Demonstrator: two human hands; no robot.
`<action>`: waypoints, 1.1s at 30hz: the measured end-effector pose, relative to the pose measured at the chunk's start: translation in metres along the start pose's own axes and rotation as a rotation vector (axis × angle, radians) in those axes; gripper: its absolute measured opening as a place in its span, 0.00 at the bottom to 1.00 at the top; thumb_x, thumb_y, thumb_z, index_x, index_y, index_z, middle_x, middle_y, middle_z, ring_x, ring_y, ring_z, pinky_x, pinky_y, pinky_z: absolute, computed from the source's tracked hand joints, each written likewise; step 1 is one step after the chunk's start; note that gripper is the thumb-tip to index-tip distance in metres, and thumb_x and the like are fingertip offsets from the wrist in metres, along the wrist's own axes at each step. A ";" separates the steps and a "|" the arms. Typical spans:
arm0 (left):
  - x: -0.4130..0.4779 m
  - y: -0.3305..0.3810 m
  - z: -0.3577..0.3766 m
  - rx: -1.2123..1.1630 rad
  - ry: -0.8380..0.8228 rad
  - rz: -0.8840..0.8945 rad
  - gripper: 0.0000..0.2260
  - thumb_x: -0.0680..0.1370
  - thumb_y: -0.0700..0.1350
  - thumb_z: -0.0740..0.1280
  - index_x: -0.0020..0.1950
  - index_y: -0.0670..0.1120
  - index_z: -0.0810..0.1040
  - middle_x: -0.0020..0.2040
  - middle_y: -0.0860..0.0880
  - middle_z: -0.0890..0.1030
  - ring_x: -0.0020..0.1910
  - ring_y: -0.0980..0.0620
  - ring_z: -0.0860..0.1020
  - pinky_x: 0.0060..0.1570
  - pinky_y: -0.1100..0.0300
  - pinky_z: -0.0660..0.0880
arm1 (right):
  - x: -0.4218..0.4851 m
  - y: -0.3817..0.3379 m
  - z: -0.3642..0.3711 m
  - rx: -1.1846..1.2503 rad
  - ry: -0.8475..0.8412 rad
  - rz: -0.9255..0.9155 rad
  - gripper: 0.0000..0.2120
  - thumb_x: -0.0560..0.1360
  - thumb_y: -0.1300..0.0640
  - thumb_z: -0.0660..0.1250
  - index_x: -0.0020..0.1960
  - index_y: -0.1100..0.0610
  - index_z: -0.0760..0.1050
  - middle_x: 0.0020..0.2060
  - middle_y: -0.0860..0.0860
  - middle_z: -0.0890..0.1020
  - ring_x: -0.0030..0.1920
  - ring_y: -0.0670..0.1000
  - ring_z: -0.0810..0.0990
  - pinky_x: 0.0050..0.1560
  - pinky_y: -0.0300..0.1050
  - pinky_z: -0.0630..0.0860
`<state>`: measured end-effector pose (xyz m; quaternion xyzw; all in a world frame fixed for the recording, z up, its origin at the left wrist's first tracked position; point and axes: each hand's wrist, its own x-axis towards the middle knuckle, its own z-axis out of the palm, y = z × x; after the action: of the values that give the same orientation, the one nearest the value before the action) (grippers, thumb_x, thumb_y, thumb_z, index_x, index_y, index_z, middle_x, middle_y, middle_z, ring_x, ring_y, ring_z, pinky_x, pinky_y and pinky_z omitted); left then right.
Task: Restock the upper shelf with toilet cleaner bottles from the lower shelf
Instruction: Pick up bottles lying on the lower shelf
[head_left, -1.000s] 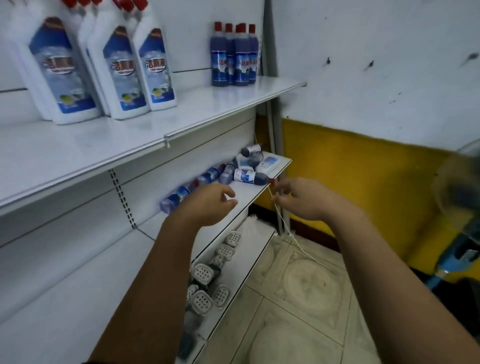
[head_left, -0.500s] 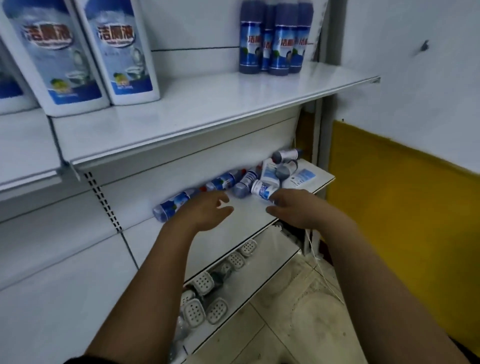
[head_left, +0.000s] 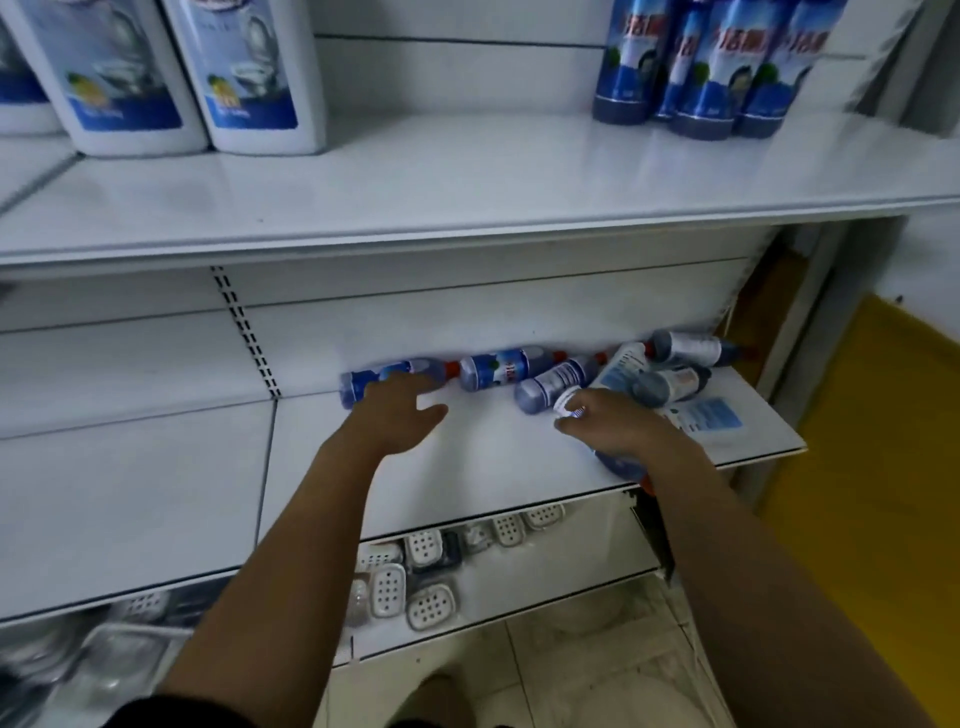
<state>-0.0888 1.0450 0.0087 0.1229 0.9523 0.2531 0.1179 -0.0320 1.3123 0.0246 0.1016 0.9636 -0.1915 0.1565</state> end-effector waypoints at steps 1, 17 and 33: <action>0.012 -0.006 0.003 0.026 0.007 -0.021 0.22 0.79 0.55 0.66 0.69 0.47 0.73 0.68 0.44 0.74 0.64 0.43 0.74 0.63 0.53 0.70 | 0.013 0.003 0.005 -0.001 -0.005 -0.001 0.19 0.76 0.42 0.64 0.60 0.53 0.76 0.56 0.53 0.81 0.50 0.53 0.77 0.48 0.41 0.69; 0.148 -0.066 0.060 0.542 0.099 -0.228 0.28 0.76 0.55 0.65 0.74 0.49 0.63 0.68 0.43 0.67 0.67 0.41 0.66 0.64 0.41 0.65 | 0.096 0.121 0.064 0.065 -0.085 0.206 0.52 0.68 0.51 0.76 0.78 0.43 0.42 0.71 0.61 0.64 0.67 0.62 0.69 0.68 0.56 0.67; 0.113 -0.052 0.057 -0.173 0.119 -0.259 0.26 0.66 0.56 0.78 0.56 0.45 0.72 0.45 0.47 0.80 0.44 0.46 0.79 0.46 0.53 0.77 | 0.072 -0.004 -0.024 -0.149 0.156 -0.151 0.27 0.63 0.48 0.79 0.56 0.53 0.72 0.48 0.50 0.79 0.47 0.52 0.78 0.43 0.44 0.74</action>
<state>-0.1882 1.0602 -0.0839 -0.0269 0.9401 0.3237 0.1030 -0.1067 1.3284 0.0226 0.0316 0.9893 -0.1221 0.0731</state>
